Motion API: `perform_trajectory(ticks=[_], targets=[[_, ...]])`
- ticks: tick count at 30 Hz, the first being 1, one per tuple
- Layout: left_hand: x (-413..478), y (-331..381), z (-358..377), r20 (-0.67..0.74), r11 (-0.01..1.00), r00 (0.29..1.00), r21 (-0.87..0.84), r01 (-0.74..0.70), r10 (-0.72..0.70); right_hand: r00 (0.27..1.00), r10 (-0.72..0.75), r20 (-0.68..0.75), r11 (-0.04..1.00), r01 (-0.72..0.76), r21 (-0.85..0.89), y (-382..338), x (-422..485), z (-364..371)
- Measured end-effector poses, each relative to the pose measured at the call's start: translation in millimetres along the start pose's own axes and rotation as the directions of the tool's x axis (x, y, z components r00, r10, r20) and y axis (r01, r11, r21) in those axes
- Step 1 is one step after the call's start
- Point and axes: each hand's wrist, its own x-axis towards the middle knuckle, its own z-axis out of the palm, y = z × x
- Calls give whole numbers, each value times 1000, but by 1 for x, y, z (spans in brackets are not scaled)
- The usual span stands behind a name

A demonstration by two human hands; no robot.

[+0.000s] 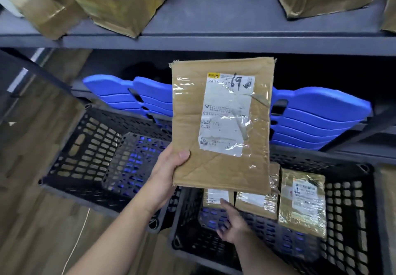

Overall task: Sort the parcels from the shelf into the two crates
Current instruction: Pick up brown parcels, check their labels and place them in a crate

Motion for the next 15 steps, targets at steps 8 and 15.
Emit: perform_trajectory(ticks=[8, 15], targets=[[15, -6, -9, -37, 998, 999, -67, -2, 0, 986, -132, 97, 860, 65, 506, -7, 58, 40], [26, -12, -2, 3, 999, 1000, -36, 13, -13, 974, -172, 144, 855, 75, 514, -1, 74, 33]])
